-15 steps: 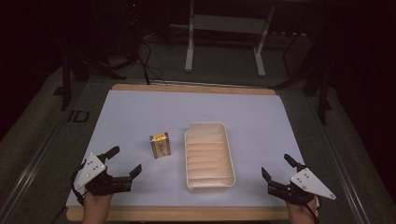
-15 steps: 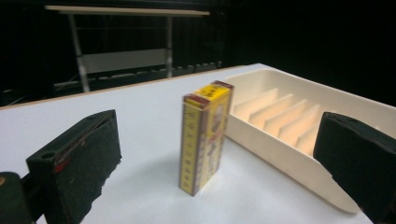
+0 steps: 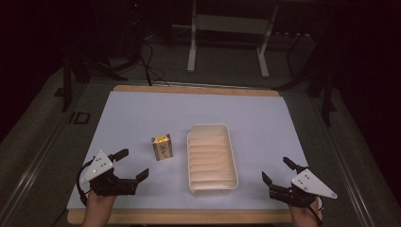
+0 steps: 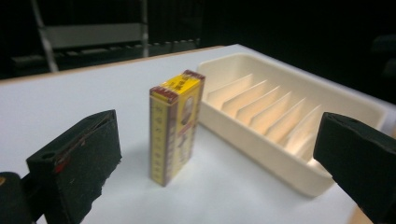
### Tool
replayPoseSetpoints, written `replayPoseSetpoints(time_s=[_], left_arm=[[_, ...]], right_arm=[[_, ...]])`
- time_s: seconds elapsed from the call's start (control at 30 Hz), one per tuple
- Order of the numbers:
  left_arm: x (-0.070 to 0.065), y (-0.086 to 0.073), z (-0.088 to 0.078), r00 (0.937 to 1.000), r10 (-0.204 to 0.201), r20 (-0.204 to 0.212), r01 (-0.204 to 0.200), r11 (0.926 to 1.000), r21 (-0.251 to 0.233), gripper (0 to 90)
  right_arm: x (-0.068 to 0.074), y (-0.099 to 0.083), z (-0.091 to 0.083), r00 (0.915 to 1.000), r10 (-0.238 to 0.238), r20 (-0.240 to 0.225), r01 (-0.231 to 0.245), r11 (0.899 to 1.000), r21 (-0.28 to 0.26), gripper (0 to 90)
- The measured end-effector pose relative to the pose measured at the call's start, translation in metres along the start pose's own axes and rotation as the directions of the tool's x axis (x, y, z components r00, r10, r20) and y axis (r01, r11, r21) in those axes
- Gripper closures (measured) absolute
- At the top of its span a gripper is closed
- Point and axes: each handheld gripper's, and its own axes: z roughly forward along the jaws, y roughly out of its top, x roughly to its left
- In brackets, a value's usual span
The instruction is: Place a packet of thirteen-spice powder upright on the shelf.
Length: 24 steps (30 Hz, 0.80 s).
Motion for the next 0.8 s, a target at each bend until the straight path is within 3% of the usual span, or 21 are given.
replayPoseSetpoints(time_s=[0.03, 0.13, 0.23, 0.27, 0.3, 0.47, 0.67, 0.8], left_arm=[[0.003, 0.004, -0.002, 0.9994, -0.032, 0.014, 0.032, 0.9995, 0.007, 1.1], [0.006, 0.008, -0.003, 0.9991, -0.032, 0.027, 0.032, 0.9994, 0.008, 1.1], [0.009, 0.012, -0.002, 0.9962, 0.018, 0.085, -0.02, 0.9997, 0.016, 1.1], [0.009, 0.014, 0.0, 0.9915, 0.071, 0.109, -0.076, 0.996, 0.048, 1.1], [0.009, 0.014, 0.0, 0.9915, 0.071, 0.109, -0.076, 0.996, 0.048, 1.1], [0.012, 0.018, 0.006, 0.978, 0.107, 0.179, -0.126, 0.987, 0.099, 1.1], [0.017, 0.019, 0.011, 0.9669, 0.136, 0.216, -0.174, 0.9703, 0.168, 1.1], [0.017, 0.018, 0.016, 0.9599, 0.138, 0.244, -0.199, 0.9491, 0.244, 1.1]], right_arm=[[0.0, 0.0, 0.0, 1.0, 0.003, -0.002, -0.003, 1.0, -0.003, 13.9], [0.0, 0.0, 0.0, 1.0, 0.003, -0.004, -0.003, 1.0, -0.004, 13.9], [0.0, 0.0, 0.0, 1.0, 0.002, -0.01, -0.002, 1.0, -0.003, 13.9], [0.001, 0.0, 0.0, 0.9999, -0.001, -0.013, 0.001, 1.0, -0.005, 13.9], [0.001, 0.0, 0.0, 0.9999, -0.001, -0.013, 0.001, 1.0, -0.005, 13.9], [0.001, 0.0, 0.0, 0.9997, -0.006, -0.023, 0.006, 1.0, 0.0, 13.9], [0.002, 0.0, 0.001, 0.9994, -0.01, -0.033, 0.01, 1.0, 0.006, 13.9], [0.002, 0.0, 0.001, 0.9993, -0.011, -0.037, 0.012, 1.0, 0.007, 13.9]])
